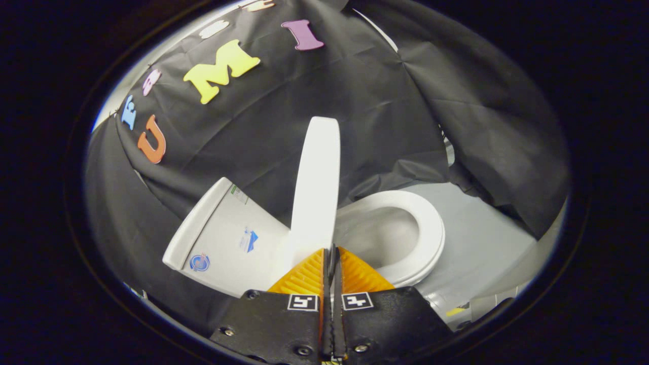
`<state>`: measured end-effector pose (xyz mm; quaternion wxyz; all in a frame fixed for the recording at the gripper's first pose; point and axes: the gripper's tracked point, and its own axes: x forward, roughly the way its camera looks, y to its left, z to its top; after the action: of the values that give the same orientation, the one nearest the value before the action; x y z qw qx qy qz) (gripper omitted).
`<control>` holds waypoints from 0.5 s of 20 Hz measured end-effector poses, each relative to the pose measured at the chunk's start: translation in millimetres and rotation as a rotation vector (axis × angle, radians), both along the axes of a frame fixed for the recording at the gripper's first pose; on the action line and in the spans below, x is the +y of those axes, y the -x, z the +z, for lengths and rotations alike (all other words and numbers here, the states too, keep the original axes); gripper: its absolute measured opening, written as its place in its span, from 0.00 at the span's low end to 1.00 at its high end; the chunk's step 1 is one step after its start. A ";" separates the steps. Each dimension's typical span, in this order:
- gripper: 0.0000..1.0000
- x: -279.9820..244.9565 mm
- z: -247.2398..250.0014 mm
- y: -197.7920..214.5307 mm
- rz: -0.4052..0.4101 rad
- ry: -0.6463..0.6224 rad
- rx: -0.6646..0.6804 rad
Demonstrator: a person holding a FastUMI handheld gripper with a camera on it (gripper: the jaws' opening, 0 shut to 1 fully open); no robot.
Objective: Open the toilet lid.
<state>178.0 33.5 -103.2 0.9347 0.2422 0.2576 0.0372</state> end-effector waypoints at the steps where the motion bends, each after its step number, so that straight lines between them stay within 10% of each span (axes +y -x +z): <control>1: 0.05 3.2 1.9 0.6 0.000 0.015 -0.003; 10: 0.05 36.0 22.9 1.9 0.013 0.154 -0.053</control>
<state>176.2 69.5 -80.3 0.9568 0.1668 0.2364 0.0298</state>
